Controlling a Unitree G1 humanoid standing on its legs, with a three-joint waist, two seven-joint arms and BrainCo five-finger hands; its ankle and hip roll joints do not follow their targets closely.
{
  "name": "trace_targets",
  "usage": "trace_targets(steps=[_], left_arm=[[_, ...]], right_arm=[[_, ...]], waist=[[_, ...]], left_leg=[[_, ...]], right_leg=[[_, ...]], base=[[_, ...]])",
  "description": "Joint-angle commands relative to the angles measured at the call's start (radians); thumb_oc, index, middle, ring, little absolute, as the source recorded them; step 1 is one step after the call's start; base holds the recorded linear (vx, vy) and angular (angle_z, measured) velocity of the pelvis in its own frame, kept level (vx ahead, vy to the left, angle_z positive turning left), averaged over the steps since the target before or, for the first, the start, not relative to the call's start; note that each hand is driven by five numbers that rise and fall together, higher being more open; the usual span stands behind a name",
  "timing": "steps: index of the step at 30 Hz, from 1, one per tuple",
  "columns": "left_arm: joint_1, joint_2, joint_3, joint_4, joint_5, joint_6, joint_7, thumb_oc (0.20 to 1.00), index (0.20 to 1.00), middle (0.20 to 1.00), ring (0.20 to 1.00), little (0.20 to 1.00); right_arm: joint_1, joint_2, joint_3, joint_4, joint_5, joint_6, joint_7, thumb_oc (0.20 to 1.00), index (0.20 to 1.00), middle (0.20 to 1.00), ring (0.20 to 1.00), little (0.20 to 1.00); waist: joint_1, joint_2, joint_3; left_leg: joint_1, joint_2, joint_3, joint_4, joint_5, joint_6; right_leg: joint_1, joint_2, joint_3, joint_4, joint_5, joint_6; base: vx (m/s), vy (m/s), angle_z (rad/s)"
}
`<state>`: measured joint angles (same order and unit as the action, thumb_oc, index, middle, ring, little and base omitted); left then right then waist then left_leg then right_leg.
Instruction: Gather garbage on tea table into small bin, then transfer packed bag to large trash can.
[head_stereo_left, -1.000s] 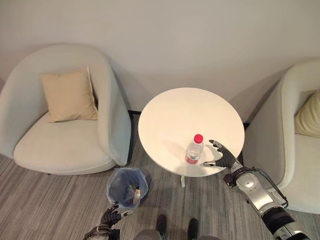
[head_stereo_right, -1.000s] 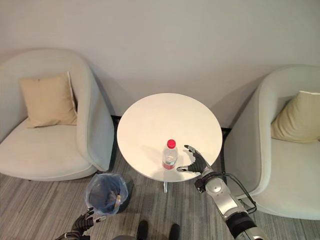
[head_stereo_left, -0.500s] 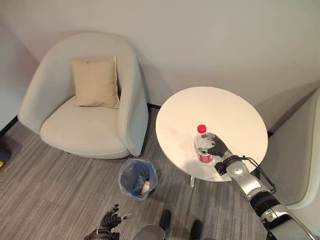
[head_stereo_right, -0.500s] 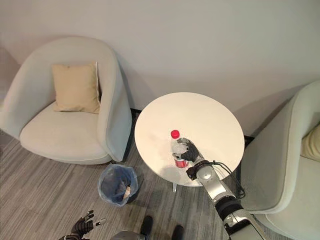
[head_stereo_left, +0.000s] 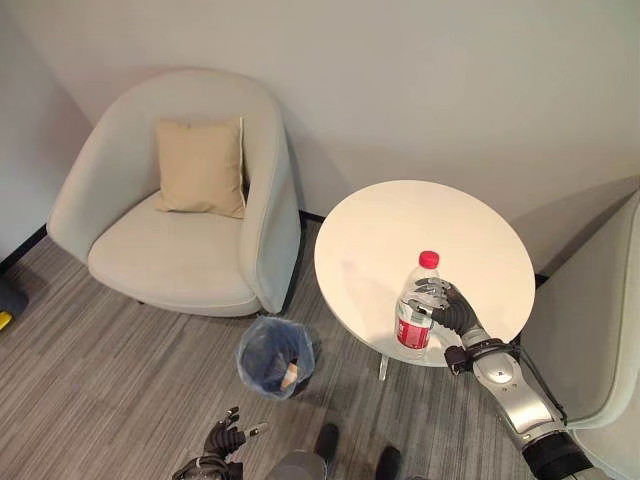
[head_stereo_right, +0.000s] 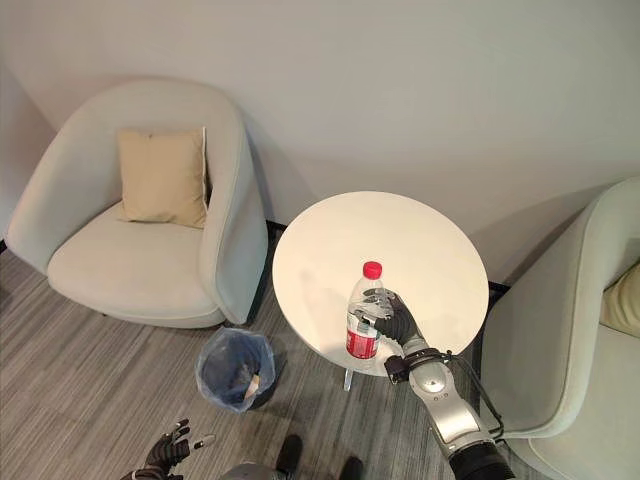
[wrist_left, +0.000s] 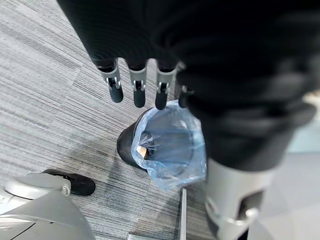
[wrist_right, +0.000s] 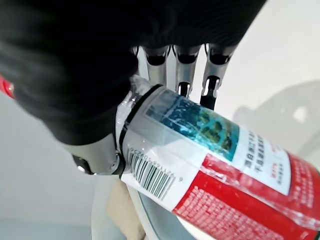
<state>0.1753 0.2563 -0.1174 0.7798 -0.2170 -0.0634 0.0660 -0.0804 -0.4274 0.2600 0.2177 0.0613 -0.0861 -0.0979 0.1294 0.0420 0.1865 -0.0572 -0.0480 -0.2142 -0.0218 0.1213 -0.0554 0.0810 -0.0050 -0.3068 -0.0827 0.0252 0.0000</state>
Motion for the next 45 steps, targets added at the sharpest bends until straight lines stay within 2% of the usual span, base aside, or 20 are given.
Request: trace_targets(steps=[1, 3, 5, 7, 8, 11, 14, 15, 16, 17, 18, 20, 22, 24, 27, 31, 37, 38, 40, 45], left_arm=[[-0.047, 0.034, -0.032, -0.010, -0.007, -0.020, -0.004, 1.000, 1.000, 1.000, 1.000, 1.000], [-0.055, 0.030, -0.044, -0.023, -0.002, -0.022, -0.001, 1.000, 1.000, 1.000, 1.000, 1.000], [-0.069, 0.028, -0.050, -0.036, 0.005, -0.025, 0.007, 1.000, 1.000, 1.000, 1.000, 1.000], [-0.076, 0.026, -0.049, -0.047, 0.008, -0.025, 0.010, 1.000, 1.000, 1.000, 1.000, 1.000], [-0.077, 0.022, -0.050, -0.042, 0.018, -0.030, 0.013, 1.000, 1.000, 1.000, 1.000, 1.000], [-0.069, 0.027, -0.050, -0.043, 0.041, -0.030, 0.011, 1.000, 1.000, 1.000, 1.000, 1.000], [-0.065, 0.041, -0.042, -0.069, 0.034, -0.024, 0.005, 1.000, 1.000, 1.000, 1.000, 1.000], [-0.074, 0.052, -0.040, -0.068, 0.037, -0.020, 0.007, 1.000, 1.000, 1.000, 1.000, 1.000], [-0.081, 0.058, -0.033, -0.067, 0.037, -0.022, 0.014, 1.000, 1.000, 1.000, 1.000, 1.000], [-0.085, 0.060, -0.036, -0.071, 0.035, -0.024, 0.016, 1.000, 1.000, 1.000, 1.000, 1.000], [-0.084, 0.059, -0.035, -0.088, 0.031, -0.029, 0.019, 1.000, 1.000, 1.000, 1.000, 1.000], [-0.079, 0.059, -0.039, -0.099, 0.036, -0.031, 0.010, 1.000, 1.000, 1.000, 1.000, 1.000], [-0.078, 0.069, -0.047, -0.097, 0.061, -0.032, 0.000, 1.000, 1.000, 1.000, 1.000, 1.000], [-0.076, 0.070, -0.044, -0.083, 0.063, -0.031, -0.003, 1.000, 1.000, 1.000, 1.000, 1.000], [-0.106, 0.074, -0.060, -0.063, 0.054, -0.032, 0.012, 1.000, 1.000, 1.000, 1.000, 1.000], [-0.162, 0.085, -0.086, -0.048, 0.036, -0.039, 0.049, 1.000, 1.000, 1.000, 1.000, 1.000], [-0.223, 0.090, -0.115, -0.062, -0.013, -0.052, 0.093, 1.000, 1.000, 1.000, 1.000, 1.000], [-0.240, 0.094, -0.123, -0.074, -0.030, -0.054, 0.103, 1.000, 1.000, 1.000, 1.000, 1.000], [-0.253, 0.096, -0.127, -0.075, -0.038, -0.056, 0.110, 1.000, 1.000, 1.000, 1.000, 1.000], [-0.368, 0.131, -0.165, -0.150, -0.068, -0.071, 0.160, 1.000, 1.000, 1.000, 1.000, 1.000]], right_arm=[[-0.034, -0.022, -0.032, -0.121, 0.033, -0.093, -0.019, 0.200, 0.200, 0.200, 0.200, 0.200], [-0.038, -0.031, -0.045, -0.128, 0.028, -0.093, -0.036, 0.200, 0.200, 0.200, 0.200, 0.200], [-0.049, -0.036, -0.058, -0.134, 0.024, -0.093, -0.057, 0.200, 0.200, 0.200, 0.200, 0.200], [-0.061, -0.037, -0.066, -0.138, 0.021, -0.087, -0.073, 0.200, 0.200, 0.200, 0.200, 0.200], [-0.067, -0.035, -0.070, -0.139, 0.016, -0.085, -0.079, 0.200, 0.200, 0.200, 0.200, 0.200], [-0.071, -0.018, -0.067, -0.133, 0.008, -0.079, -0.074, 0.200, 0.200, 0.200, 0.200, 0.200], [-0.099, 0.010, -0.043, -0.143, 0.017, -0.078, -0.060, 0.200, 0.200, 0.200, 0.200, 0.200], [-0.110, 0.018, -0.035, -0.150, 0.016, -0.078, -0.055, 0.200, 0.200, 0.200, 0.200, 0.200], [-0.112, 0.020, -0.028, -0.153, 0.011, -0.081, -0.053, 0.200, 0.200, 0.200, 0.200, 0.200], [-0.113, 0.019, -0.022, -0.163, 0.004, -0.081, -0.051, 0.200, 0.200, 0.200, 0.200, 0.200], [-0.106, 0.012, -0.014, -0.178, -0.005, -0.079, -0.038, 0.200, 0.200, 0.200, 0.200, 0.200], [-0.112, -0.013, -0.002, -0.173, -0.030, -0.078, -0.028, 0.200, 0.200, 0.200, 0.200, 0.200], [-0.097, -0.051, 0.011, -0.168, -0.068, -0.074, -0.010, 0.200, 0.200, 0.200, 0.200, 0.200], [-0.125, -0.085, 0.052, -0.135, -0.112, -0.070, 0.001, 0.200, 0.200, 0.200, 0.200, 0.200], [-0.197, -0.100, 0.109, -0.106, -0.139, -0.065, -0.009, 0.200, 0.200, 0.200, 0.200, 0.200], [-0.321, -0.106, 0.180, -0.034, -0.177, -0.053, -0.054, 0.200, 0.200, 0.200, 0.200, 0.200], [-0.439, -0.084, 0.230, 0.059, -0.180, -0.037, -0.110, 0.200, 0.200, 0.200, 0.200, 0.200], [-0.481, -0.078, 0.236, 0.086, -0.177, -0.028, -0.133, 0.200, 0.200, 0.200, 0.200, 0.200], [-0.501, -0.076, 0.236, 0.101, -0.172, -0.026, -0.145, 0.200, 0.200, 0.200, 0.200, 0.200], [-0.715, -0.086, 0.220, 0.281, -0.173, 0.005, -0.282, 0.200, 0.200, 0.200, 0.200, 0.200]], waist=[[0.011, -0.042, 0.016], [-0.001, -0.040, 0.020], [-0.020, -0.042, 0.020], [-0.036, -0.039, 0.010], [-0.043, -0.034, 0.000], [-0.034, -0.045, -0.010], [-0.016, -0.042, 0.006], [-0.018, -0.039, 0.022], [-0.021, -0.033, 0.032], [-0.030, -0.033, 0.038], [-0.047, -0.030, 0.047], [-0.065, -0.031, 0.061], [-0.076, -0.052, 0.076], [-0.060, -0.056, 0.084], [-0.044, -0.056, 0.125], [-0.026, -0.043, 0.185], [-0.009, -0.028, 0.232], [-0.004, -0.024, 0.249], [-0.004, -0.024, 0.257], [-0.008, -0.001, 0.316]], left_leg=[[-0.102, 0.017, 0.139, 0.165, -0.120, -0.032], [-0.122, 0.039, 0.210, 0.175, -0.119, -0.015], [-0.129, 0.080, 0.325, 0.184, -0.126, 0.003], [-0.094, 0.119, 0.430, 0.165, -0.158, -0.001], [-0.075, 0.122, 0.455, 0.149, -0.164, 0.001], [-0.057, 0.100, 0.439, 0.140, -0.185, 0.017], [-0.055, 0.072, 0.426, 0.159, -0.222, 0.060], [-0.052, 0.062, 0.411, 0.167, -0.232, 0.075], [-0.061, 0.061, 0.414, 0.167, -0.216, 0.089], [-0.055, 0.055, 0.403, 0.161, -0.216, 0.092], [-0.036, 0.039, 0.377, 0.143, -0.214, 0.097], [-0.012, 0.021, 0.338, 0.118, -0.213, 0.102], [-0.019, -0.014, 0.281, 0.140, -0.226, 0.098], [-0.067, -0.019, 0.256, 0.158, -0.216, 0.080], [-0.143, -0.017, 0.238, 0.202, -0.208, 0.066], [-0.266, -0.012, 0.213, 0.282, -0.205, 0.050], [-0.419, -0.015, 0.200, 0.358, -0.196, 0.044], [-0.465, -0.012, 0.194, 0.401, -0.226, 0.040], [-0.505, -0.012, 0.193, 0.431, -0.231, 0.040], [-0.854, -0.031, 0.189, 0.665, -0.261, 0.060]], right_leg=[[0.023, -0.054, -0.003, 0.052, -0.188, 0.034], [0.023, -0.067, -0.037, 0.050, -0.185, 0.036], [0.019, -0.083, -0.076, 0.047, -0.181, 0.040], [0.023, -0.094, -0.101, 0.050, -0.196, 0.045], [0.027, -0.103, -0.124, 0.052, -0.191, 0.057], [0.047, -0.133, -0.139, 0.078, -0.198, 0.072], [-0.022, -0.196, -0.110, 0.243, -0.211, 0.093], [-0.074, -0.213, -0.069, 0.346, -0.209, 0.099], [-0.116, -0.214, -0.049, 0.384, -0.185, 0.101], [-0.151, -0.197, -0.003, 0.409, -0.185, 0.099], [-0.189, -0.149, 0.079, 0.397, -0.180, 0.098], [-0.253, -0.103, 0.138, 0.339, -0.142, 0.094], [-0.245, -0.081, 0.184, 0.275, -0.119, 0.096], [-0.240, -0.077, 0.169, 0.233, -0.107, 0.082], [-0.280, -0.081, 0.151, 0.239, -0.104, 0.072], [-0.389, -0.100, 0.117, 0.324, -0.126, 0.052], [-0.536, -0.118, 0.090, 0.425, -0.156, 0.034], [-0.587, -0.117, 0.101, 0.480, -0.194, 0.031], [-0.625, -0.123, 0.101, 0.508, -0.201, 0.029], [-0.981, -0.155, 0.124, 0.779, -0.264, -0.001]], base=[[-0.08, 0.019, 0.78], [-0.06, 0.050, 0.99], [0.00, 0.077, 1.13], [0.11, 0.149, 1.08], [0.14, 0.236, 0.84], [0.21, 0.308, 0.34], [0.10, 0.287, 0.26], [-0.01, 0.230, 0.06], [0.00, 0.189, 0.02], [0.02, 0.140, 0.30], [0.11, 0.089, 0.64], [0.13, 0.018, 0.58], [0.12, -0.127, 0.61], [0.01, -0.154, 1.37], [-0.10, -0.083, 0.51], [-0.12, -0.068, 0.18], [-0.07, -0.041, 0.20], [-0.01, -0.032, 0.03], [-0.06, -0.023, 0.06], [-0.15, 0.000, 0.28]])
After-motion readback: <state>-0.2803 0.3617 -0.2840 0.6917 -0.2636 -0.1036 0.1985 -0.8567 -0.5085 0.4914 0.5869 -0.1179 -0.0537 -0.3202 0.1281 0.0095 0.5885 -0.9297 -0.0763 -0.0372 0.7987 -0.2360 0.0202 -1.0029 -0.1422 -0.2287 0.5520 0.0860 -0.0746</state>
